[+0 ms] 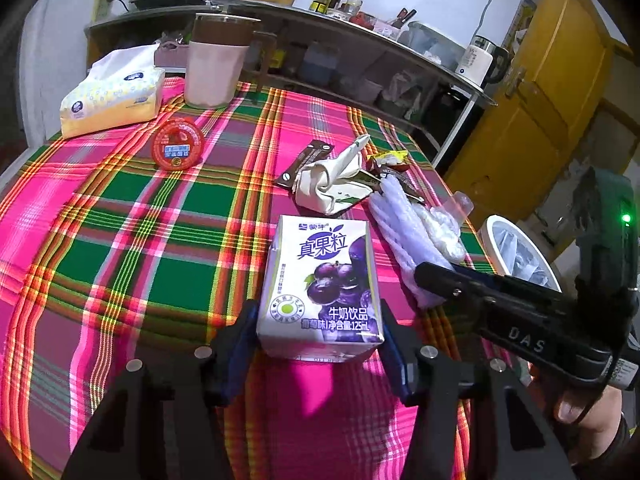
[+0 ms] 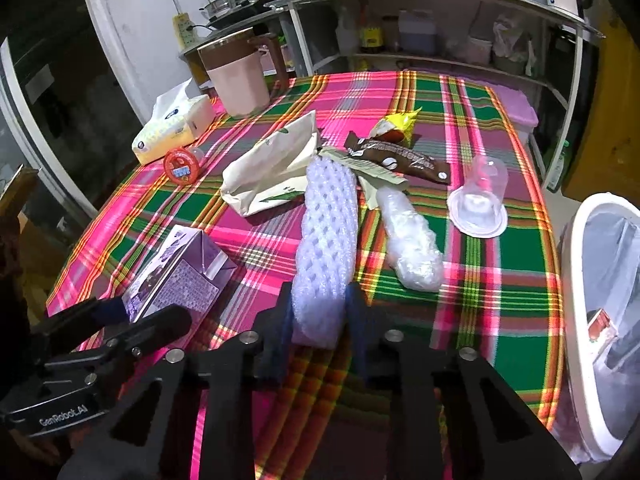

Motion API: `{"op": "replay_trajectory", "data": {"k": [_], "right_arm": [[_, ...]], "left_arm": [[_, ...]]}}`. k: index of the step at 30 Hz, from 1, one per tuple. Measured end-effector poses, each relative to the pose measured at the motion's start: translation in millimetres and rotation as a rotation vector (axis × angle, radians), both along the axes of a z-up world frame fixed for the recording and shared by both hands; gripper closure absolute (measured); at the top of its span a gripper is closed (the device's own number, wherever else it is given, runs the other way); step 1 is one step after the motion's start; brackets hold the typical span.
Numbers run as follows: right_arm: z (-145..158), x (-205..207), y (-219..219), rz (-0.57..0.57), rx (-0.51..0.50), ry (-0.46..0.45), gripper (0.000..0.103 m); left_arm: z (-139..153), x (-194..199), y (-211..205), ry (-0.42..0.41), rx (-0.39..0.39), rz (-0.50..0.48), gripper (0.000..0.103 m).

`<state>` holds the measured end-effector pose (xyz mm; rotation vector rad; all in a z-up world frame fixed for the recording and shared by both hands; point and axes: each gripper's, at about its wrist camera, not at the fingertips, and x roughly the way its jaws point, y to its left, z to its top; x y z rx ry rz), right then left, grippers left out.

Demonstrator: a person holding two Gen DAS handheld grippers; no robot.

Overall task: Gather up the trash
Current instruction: 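Lift the purple carton with the left tool while the right tool grasps the white mesh net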

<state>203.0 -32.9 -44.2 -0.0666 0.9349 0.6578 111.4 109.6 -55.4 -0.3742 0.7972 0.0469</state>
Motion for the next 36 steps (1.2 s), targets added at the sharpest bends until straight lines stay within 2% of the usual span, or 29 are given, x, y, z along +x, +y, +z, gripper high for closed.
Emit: {"op": "replay_trajectory", "data": {"k": [3,5,21,36], "right_arm": [[4,-4,-6,-0.004,0.005,-0.014,0.081],[8,-9,-11,-0.004,0.010,-0.024,0.087],[36,-44,-61,-0.054,0.065,-0.093,0.088],[50,-58,-120,-0.163,0.084,-0.130,0.088]], "left_arm": [[2,-2,-3,-0.009,0.007,-0.003,0.048],[4,-4,-5,-0.015,0.016,-0.004,0.048],[29,-14,-42,-0.057,0.052,-0.052,0.049],[51,-6,-98,-0.103,0.088,-0.185,0.049]]}}
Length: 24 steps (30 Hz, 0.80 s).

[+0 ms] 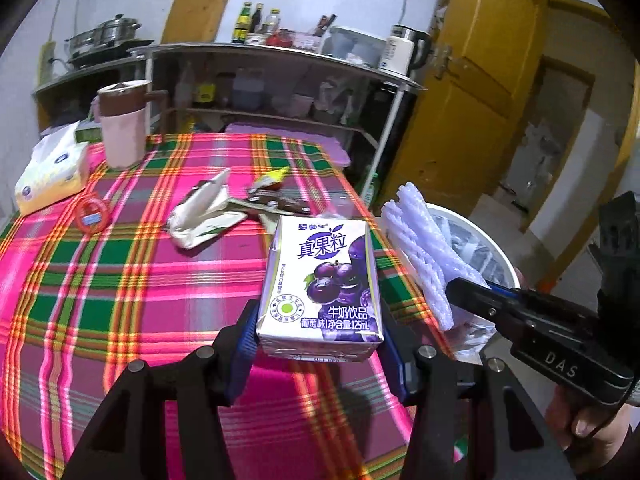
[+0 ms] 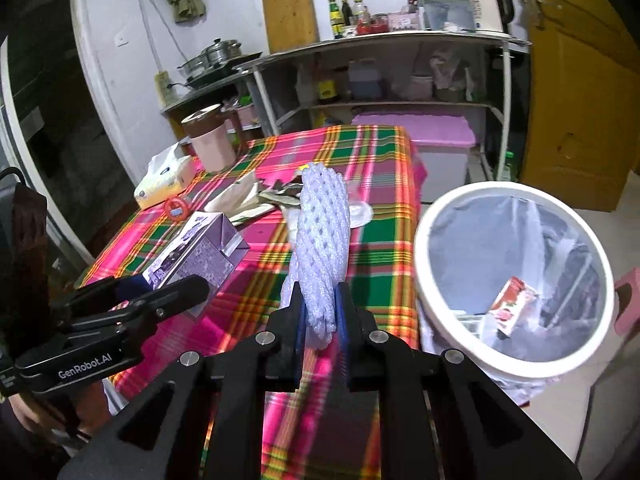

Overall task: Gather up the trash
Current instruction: 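Move carton and mesh net over the bin and open both tools to drop them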

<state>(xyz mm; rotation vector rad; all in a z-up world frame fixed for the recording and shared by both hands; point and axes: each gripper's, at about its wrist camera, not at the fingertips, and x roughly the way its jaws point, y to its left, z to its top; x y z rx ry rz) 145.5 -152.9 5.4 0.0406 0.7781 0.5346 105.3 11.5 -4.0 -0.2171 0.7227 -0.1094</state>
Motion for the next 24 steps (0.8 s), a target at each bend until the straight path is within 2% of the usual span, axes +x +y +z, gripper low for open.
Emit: {"op": "replay_trajectory", "data": {"k": [24], "right_arm": [[-7,14,-103,-0.246,-0.019,0.019,0.088]], "left_arm": [[7,48,-92,-0.031,0.034,-0.211,0.049]]}}
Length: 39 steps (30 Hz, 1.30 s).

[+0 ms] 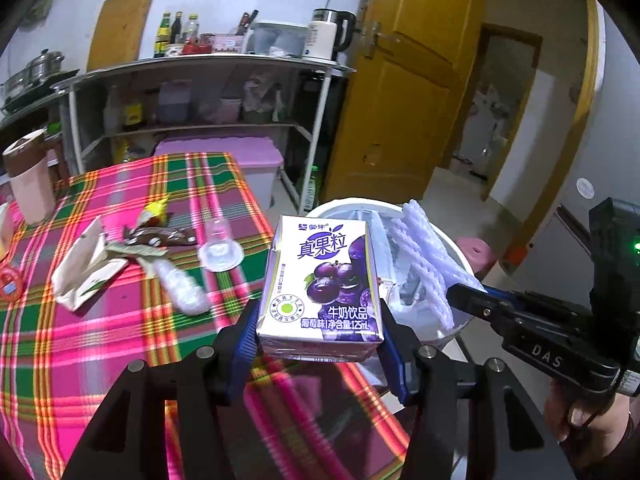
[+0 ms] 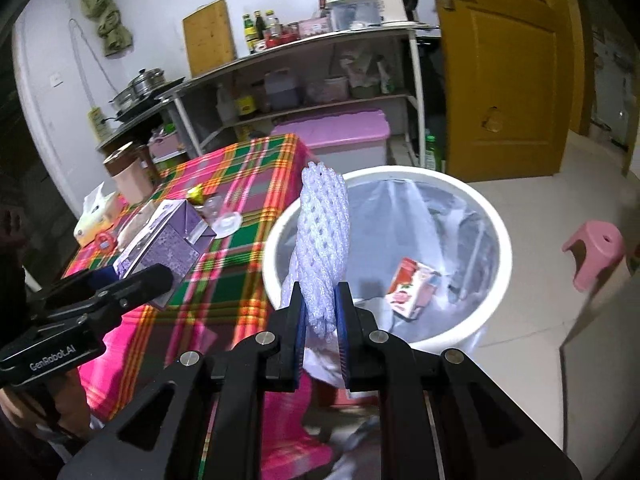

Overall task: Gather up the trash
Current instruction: 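Move carton and mesh net over the bin and open both tools to drop them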

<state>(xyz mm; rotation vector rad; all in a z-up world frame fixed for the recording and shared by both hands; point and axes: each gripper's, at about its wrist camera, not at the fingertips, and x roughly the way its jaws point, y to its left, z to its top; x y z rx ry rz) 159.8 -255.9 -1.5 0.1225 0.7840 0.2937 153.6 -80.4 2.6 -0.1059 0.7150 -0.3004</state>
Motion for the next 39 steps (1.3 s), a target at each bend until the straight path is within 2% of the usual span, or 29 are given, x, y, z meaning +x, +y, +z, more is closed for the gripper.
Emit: {"op": "replay_trajectory", "data": {"k": [21,24,27,29,30,39], "right_arm": [[-17,27,-30,-0.066,-0.033,0.068,0.087],[-19,31,-33,-0.074,-0.036,0.075,0.085],[-21,33,-35,-0.079,-0.035,0.083,0.078],[-22,33,-35,-0.082,-0.031,0.083,0.062],[-22,33,-36,-0.083,-0.029,0.082,0.060],[-17,27,-38,-0.095,-0.016,0.059,0.060]], "left_arm": [[-13,56,-55,0.028,0.016,-0.122,0.048],[-16,65,-61,0.039,0.024,-0.136,0.048],[-20,70,-65,0.053,0.026,-0.142,0.048],[-22,71,-66,0.061,0.023,-0.144,0.048],[-22,72,-66,0.064,0.023,-0.143,0.048],[-19,66,-60,0.048,0.018,-0.131,0.048]]}}
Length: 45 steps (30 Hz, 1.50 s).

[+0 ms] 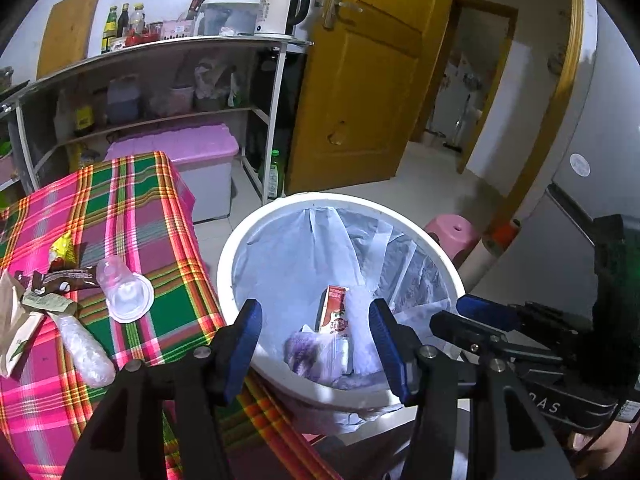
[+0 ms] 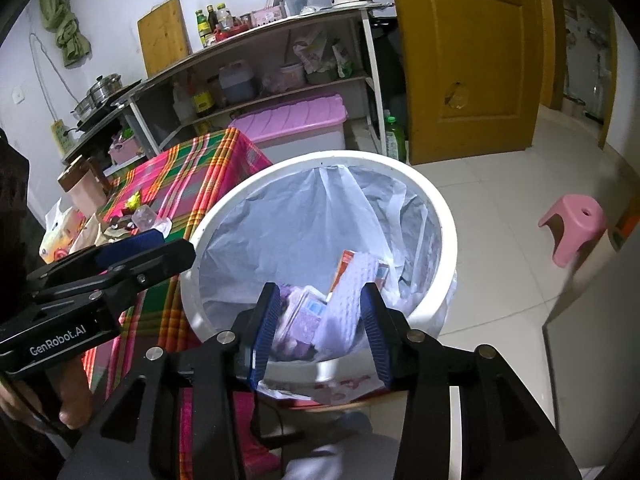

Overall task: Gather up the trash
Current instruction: 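Move carton and mesh net over the bin and open both tools to drop them, then bring both open tools back over the table toward the remaining trash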

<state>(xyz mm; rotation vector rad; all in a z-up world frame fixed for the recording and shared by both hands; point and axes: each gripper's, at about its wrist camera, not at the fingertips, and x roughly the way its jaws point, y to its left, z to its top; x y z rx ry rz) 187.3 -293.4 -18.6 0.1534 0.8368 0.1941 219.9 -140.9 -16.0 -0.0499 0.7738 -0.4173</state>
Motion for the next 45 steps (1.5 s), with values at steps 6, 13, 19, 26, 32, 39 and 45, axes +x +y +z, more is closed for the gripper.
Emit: {"op": "replay_trajectory", "data": {"k": [6,13,19,26,32,39,45], "right_arm": [[6,-10,4,0.024,0.017,-0.028,0.060],[14,-23,18,0.058,0.019,-0.066,0.060],[17,-31,32,0.098,0.024,-0.076,0.060],[19,-40,51,0.161,0.019,-0.095,0.060],[17,-45,67,0.209,0.019,-0.093,0.060],[12,-48,83,0.253,0.029,-0.052,0.060],[9,-48,93,0.265,0.037,-0.036,0.060]], "left_arm": [[7,-14,9,-0.029,0.003,0.030,0.048],[14,-33,24,-0.051,0.009,0.080,0.048],[19,-54,41,-0.070,0.015,0.129,0.048],[23,-74,58,-0.086,0.025,0.170,0.048],[23,-87,73,-0.091,0.029,0.202,0.048],[17,-98,89,-0.085,0.040,0.244,0.048],[9,-104,105,-0.064,0.049,0.287,0.048]]}}
